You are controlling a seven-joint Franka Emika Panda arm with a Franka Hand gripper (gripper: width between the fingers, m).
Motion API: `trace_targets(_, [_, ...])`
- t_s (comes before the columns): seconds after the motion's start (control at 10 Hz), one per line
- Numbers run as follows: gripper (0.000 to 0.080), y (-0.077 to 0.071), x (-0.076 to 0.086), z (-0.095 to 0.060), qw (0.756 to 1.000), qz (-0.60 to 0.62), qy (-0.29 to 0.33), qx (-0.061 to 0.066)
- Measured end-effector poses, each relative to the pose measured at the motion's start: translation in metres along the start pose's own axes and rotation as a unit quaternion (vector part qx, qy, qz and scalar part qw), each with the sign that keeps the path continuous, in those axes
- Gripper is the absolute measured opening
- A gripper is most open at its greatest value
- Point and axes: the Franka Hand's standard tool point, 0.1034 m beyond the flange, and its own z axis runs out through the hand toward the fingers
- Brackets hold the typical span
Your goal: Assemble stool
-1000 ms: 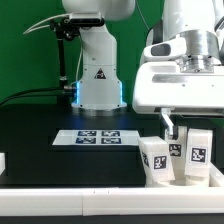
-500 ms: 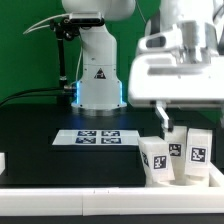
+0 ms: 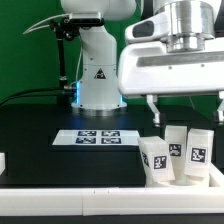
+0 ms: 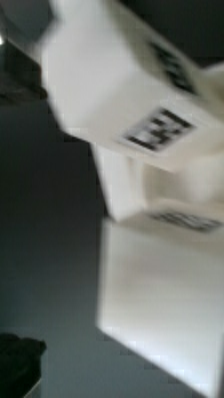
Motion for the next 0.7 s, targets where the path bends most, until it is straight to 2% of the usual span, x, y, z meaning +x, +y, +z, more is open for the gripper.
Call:
trace_targets(0.1, [0.0649,-0.0078,0.0044,0.0038,1.0,-0.001,-0.021,-0.003])
trace_targets(0.3, [0.0649,-0.0065,0.0022,0.0034,0.996,0.003,-0.09,-0.016])
trace_targets(0.7, [0.0649,-0.0011,0.005,0.0029,0.995,0.014,-0.101,-0.018])
